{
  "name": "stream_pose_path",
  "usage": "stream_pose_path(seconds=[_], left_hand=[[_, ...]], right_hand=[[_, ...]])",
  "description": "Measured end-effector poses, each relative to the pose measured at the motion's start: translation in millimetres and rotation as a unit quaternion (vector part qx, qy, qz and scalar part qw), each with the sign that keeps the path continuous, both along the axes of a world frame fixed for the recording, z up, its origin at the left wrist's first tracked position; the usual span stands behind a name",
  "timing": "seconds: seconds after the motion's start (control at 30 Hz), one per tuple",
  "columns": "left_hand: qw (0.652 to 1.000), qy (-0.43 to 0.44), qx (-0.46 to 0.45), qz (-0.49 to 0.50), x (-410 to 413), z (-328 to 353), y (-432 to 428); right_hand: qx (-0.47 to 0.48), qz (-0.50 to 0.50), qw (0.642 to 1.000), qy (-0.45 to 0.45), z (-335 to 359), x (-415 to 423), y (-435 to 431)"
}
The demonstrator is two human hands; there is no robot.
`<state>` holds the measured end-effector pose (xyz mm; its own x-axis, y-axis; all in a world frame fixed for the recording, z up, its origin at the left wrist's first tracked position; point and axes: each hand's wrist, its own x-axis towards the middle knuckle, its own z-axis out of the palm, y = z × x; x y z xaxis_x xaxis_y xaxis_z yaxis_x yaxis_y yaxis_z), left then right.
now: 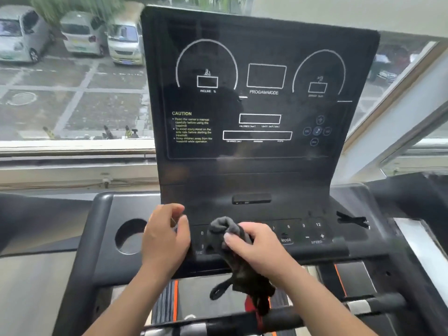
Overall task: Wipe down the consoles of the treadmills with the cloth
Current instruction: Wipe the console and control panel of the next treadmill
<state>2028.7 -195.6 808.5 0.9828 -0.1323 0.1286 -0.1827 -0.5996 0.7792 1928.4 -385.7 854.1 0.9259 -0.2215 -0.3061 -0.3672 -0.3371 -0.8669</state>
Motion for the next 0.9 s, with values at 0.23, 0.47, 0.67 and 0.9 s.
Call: stream_pose_path(seconds=[0.23,0.47,0.67,0.9], left_hand=[[0.996,-0.034,-0.054,-0.063,-33,16,-76],[0.994,-0.029,-0.003,-0.109,-64,19,-149],[0.987,-0.046,0.098,-0.114,-86,7,-162],[0.97,-0.083,0.139,-0.183,-130,-23,-177]], right_hand=[[0.188,-0.206,0.956,-0.088,48,-23,-105],[-0.243,-0.162,0.949,-0.121,27,-35,-205],[-0.449,-0.011,0.891,-0.073,-58,-36,-223],[-0.453,-0.064,0.883,-0.106,-63,-12,-218]])
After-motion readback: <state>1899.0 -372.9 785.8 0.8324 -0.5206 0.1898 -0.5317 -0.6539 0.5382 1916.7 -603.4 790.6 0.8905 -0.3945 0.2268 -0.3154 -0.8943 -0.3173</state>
